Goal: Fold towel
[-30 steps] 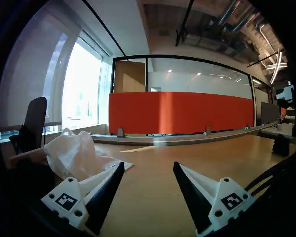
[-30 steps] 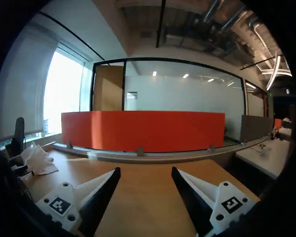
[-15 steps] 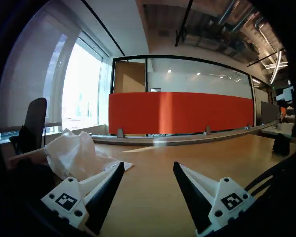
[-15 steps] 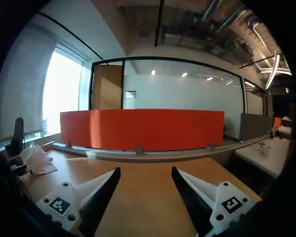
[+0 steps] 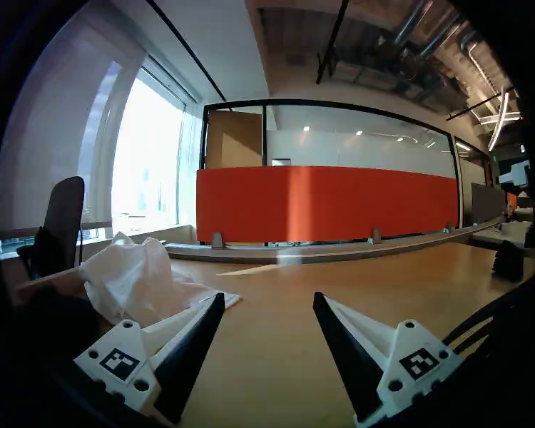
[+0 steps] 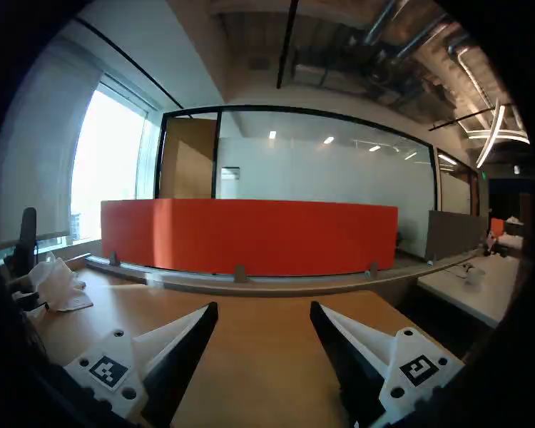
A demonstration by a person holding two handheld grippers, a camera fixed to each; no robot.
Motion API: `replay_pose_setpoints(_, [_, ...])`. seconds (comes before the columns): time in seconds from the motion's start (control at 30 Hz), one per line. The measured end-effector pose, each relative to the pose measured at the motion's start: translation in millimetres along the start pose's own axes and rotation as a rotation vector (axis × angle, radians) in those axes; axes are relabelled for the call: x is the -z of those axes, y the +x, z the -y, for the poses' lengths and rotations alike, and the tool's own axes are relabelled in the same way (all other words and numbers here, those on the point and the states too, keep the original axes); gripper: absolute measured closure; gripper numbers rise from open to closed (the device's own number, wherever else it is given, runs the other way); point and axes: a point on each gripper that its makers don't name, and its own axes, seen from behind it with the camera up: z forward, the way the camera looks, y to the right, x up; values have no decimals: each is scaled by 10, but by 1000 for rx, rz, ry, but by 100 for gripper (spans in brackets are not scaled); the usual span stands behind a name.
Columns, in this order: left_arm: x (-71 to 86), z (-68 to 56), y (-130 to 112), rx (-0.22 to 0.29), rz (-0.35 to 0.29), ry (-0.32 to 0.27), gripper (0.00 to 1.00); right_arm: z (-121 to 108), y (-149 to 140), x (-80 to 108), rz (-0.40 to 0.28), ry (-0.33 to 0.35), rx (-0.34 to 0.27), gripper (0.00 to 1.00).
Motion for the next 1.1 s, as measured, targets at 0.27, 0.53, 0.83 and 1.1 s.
replay_pose_setpoints(0.27, [-2,8,-10,1,0,0,8,-190,-38,-40,-28,-32,31,0])
replay_pose_setpoints(0.53, [-4,8,-17,1,-1,0,8,-197,-292,-80,-21,-21,7,0])
replay_pose_setpoints(0.83, [-4,7,-22,1,-1,0,8,-171,-785,-74,-5,-13,-12,0])
replay_pose_setpoints(1.1, [-4,7,-21,1,-1,0,8,-146,-979,-68,-30,-7,-26,0])
